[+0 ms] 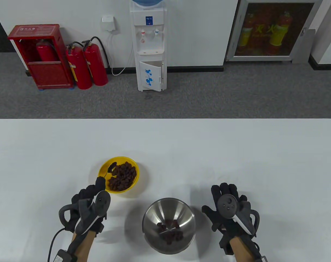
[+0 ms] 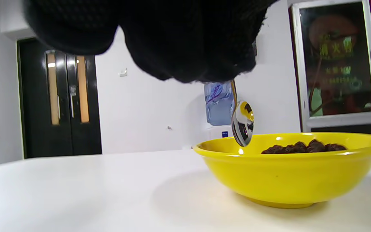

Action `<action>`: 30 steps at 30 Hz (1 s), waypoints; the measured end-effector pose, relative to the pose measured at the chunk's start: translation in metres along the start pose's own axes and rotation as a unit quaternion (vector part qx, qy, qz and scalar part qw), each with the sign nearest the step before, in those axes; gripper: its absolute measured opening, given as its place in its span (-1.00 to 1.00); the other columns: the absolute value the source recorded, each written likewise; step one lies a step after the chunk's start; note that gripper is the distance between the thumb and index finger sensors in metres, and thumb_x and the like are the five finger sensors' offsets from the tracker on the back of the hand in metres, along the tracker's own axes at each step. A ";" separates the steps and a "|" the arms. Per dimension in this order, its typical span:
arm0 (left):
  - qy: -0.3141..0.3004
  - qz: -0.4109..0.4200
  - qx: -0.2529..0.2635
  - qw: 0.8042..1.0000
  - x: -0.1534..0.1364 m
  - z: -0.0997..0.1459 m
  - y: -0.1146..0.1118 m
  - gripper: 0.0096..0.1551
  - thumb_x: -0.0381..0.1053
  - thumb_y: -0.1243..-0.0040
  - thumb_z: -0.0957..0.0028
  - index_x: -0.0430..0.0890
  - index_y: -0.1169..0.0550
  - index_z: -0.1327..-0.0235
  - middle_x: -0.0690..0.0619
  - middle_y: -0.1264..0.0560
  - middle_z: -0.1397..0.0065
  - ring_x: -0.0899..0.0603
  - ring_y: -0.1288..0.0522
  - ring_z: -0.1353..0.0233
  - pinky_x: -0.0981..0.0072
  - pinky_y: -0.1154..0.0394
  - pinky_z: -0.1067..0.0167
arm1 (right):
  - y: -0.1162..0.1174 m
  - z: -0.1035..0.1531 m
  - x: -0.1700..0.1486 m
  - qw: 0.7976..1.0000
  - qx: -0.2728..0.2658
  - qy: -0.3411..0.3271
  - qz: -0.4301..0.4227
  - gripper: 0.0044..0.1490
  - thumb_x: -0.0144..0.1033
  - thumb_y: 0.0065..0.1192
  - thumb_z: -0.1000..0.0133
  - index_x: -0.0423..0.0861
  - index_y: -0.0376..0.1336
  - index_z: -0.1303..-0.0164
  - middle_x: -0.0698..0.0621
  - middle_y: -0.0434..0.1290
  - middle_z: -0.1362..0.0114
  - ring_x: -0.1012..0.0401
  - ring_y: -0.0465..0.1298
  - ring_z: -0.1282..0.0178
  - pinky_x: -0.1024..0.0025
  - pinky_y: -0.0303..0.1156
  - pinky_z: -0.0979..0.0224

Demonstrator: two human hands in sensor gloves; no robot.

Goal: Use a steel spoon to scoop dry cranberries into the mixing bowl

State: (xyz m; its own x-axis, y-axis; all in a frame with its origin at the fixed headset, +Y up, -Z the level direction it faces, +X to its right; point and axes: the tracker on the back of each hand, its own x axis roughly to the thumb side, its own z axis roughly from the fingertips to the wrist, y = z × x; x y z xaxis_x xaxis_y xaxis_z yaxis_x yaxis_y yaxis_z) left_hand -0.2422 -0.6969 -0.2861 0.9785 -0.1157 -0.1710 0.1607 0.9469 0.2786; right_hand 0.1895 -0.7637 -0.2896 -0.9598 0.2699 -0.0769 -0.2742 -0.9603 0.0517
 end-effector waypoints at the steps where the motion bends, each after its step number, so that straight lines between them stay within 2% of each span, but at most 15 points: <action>1: -0.003 -0.015 0.002 1.000 0.002 0.000 0.001 -0.52 0.05 -0.06 -0.04 0.20 -0.52 -0.25 0.17 -0.69 0.09 -0.01 -0.67 0.33 0.05 -0.62 0.14 | 0.000 0.000 0.000 1.000 0.001 0.000 0.000 0.11 0.48 0.12 0.08 0.24 -0.17 -0.58 0.14 -0.29 -0.70 0.08 -0.30 -0.75 -0.32 -0.28 -0.59; 10: 0.004 -0.032 -0.009 0.999 0.010 0.001 0.004 -0.53 0.03 -0.11 -0.03 0.14 -0.58 -0.22 0.14 -0.72 0.15 -0.01 -0.69 0.41 0.06 -0.65 0.21 | 0.000 0.000 0.000 1.000 0.002 0.001 -0.005 0.10 0.47 0.12 0.07 0.23 -0.16 -0.58 0.13 -0.29 -0.70 0.07 -0.30 -0.75 -0.31 -0.27 -0.59; 16: 0.012 -0.041 -0.038 0.998 0.012 0.000 0.002 -0.54 0.03 -0.13 -0.02 0.12 -0.61 -0.20 0.15 -0.74 0.20 0.02 -0.69 0.47 0.09 -0.66 0.30 | 0.000 0.000 -0.001 1.000 0.002 0.001 -0.005 0.10 0.47 0.12 0.07 0.23 -0.16 -0.58 0.13 -0.28 -0.70 0.07 -0.30 -0.75 -0.32 -0.27 -0.59; 19: 0.029 -0.012 -0.074 0.997 0.012 -0.002 -0.001 -0.54 0.04 -0.11 -0.03 0.10 -0.60 -0.20 0.16 -0.74 0.23 0.03 -0.68 0.50 0.11 -0.67 0.35 | 0.000 0.000 0.000 1.000 0.003 0.000 -0.004 0.09 0.47 0.11 0.07 0.23 -0.16 -0.58 0.13 -0.28 -0.70 0.07 -0.30 -0.75 -0.32 -0.27 -0.59; 23: 0.059 0.072 -0.120 0.988 0.000 -0.006 -0.002 -0.53 0.04 -0.13 -0.01 0.06 -0.62 -0.18 0.17 -0.76 0.32 0.07 -0.68 0.60 0.15 -0.68 0.46 | 0.000 0.000 0.000 1.000 0.003 0.001 -0.005 0.09 0.47 0.12 0.07 0.23 -0.15 -0.58 0.13 -0.28 -0.70 0.07 -0.30 -0.75 -0.32 -0.27 -0.59; 26: 0.098 0.171 -0.173 0.965 -0.018 -0.009 -0.007 -0.52 0.04 -0.13 -0.02 0.02 -0.61 -0.20 0.17 -0.77 0.37 0.08 -0.67 0.64 0.17 -0.69 0.51 | 0.001 0.000 0.000 1.000 0.004 0.002 -0.006 0.09 0.47 0.12 0.07 0.23 -0.15 -0.58 0.13 -0.28 -0.70 0.07 -0.29 -0.75 -0.32 -0.27 -0.59; 30: 0.148 0.312 -0.231 0.910 -0.036 -0.013 -0.031 -0.51 0.04 -0.13 -0.02 0.02 -0.60 -0.21 0.17 -0.77 0.38 0.09 -0.68 0.64 0.18 -0.69 0.52 | 0.001 0.000 0.000 1.000 0.005 0.001 -0.005 0.09 0.47 0.11 0.07 0.23 -0.15 -0.58 0.13 -0.28 -0.70 0.07 -0.29 -0.75 -0.31 -0.27 -0.59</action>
State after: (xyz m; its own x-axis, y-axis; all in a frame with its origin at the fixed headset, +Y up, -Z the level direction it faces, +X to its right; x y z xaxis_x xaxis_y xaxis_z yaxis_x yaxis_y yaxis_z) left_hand -0.2846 -0.7185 -0.3006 0.7717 0.5091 -0.3813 -0.5527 0.8333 -0.0060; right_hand 0.1892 -0.7646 -0.2895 -0.9570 0.2792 -0.0791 -0.2843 -0.9568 0.0613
